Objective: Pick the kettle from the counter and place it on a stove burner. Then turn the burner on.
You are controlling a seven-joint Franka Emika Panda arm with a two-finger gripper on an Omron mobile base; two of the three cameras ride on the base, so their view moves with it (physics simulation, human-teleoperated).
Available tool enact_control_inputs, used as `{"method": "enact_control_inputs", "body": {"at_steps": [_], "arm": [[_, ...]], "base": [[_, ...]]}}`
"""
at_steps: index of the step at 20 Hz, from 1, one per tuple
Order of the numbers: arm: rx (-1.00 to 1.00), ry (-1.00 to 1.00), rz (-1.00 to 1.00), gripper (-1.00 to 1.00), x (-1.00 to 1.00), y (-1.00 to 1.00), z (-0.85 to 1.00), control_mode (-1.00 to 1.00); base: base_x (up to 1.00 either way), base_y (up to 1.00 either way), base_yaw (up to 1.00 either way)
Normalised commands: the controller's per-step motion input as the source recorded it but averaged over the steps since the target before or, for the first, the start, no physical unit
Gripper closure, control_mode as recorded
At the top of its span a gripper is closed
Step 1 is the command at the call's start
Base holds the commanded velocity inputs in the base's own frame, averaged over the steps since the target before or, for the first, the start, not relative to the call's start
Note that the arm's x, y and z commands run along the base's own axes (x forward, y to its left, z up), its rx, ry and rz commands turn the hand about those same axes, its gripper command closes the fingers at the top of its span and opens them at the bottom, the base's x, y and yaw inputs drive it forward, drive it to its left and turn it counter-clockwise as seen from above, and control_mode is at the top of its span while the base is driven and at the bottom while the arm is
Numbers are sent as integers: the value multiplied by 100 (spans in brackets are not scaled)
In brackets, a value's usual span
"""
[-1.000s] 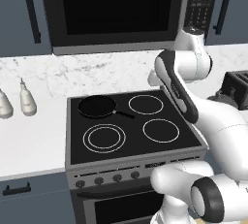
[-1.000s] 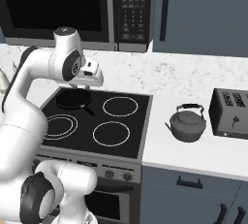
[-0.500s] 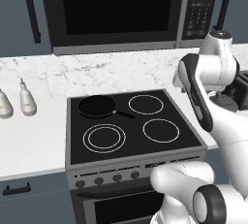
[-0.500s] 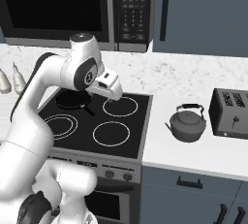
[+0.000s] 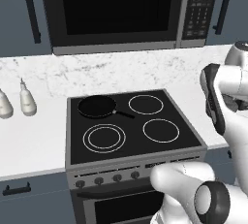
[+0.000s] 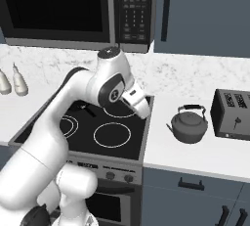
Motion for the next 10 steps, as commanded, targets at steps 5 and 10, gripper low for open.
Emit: {"method": "enact_control_inputs", "body": {"at_steps": [5,10], "arm": [[19,0,-24,-100,35,-100,-5,-100],[26,0,-2,-100,68,-100,-7,-100]], "base": [[0,0,0],[0,0,0]]}}
